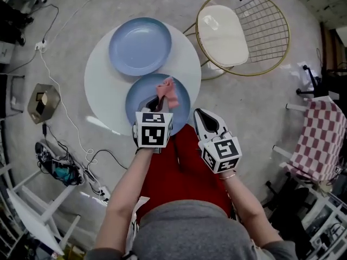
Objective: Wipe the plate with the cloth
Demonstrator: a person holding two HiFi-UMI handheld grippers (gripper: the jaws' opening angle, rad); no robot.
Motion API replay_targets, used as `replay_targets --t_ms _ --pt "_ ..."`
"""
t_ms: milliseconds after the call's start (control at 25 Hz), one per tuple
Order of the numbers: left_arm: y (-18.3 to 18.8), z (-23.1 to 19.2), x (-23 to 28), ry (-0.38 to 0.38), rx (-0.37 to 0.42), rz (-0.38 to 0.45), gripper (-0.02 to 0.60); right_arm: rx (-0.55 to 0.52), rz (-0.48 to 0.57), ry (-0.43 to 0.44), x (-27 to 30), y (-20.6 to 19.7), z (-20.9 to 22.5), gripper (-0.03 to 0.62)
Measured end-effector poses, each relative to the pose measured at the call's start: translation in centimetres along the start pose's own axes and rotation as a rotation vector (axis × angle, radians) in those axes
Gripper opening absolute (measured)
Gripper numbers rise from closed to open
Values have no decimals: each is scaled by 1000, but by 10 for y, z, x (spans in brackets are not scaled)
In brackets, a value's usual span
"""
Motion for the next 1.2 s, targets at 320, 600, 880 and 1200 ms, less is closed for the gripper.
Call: replay_targets --t_ms 320,600,880,1200 --pt "-6 47 42 -62 112 -83 29 69 4 -85 -24 -17 30 30" --pt "-31 38 59 -42 108 -177 29 76 -13 -72 -19 -22 32 31" --pt "-49 17 52 -16 77 -233 29 30 -41 -1 1 -17 16 29" --pt "-69 -15 31 48 23 -276 29 -45 -61 106 23 -6 -14 30"
Point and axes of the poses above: the fingertips, and each gripper's own axes: x forward along the fingers, z to its right, y out of its top, the point moved 4 cm from there along -x, backward along the fingers, and after that the axes turned 2 degrees about -x, right-handed, at the moved point
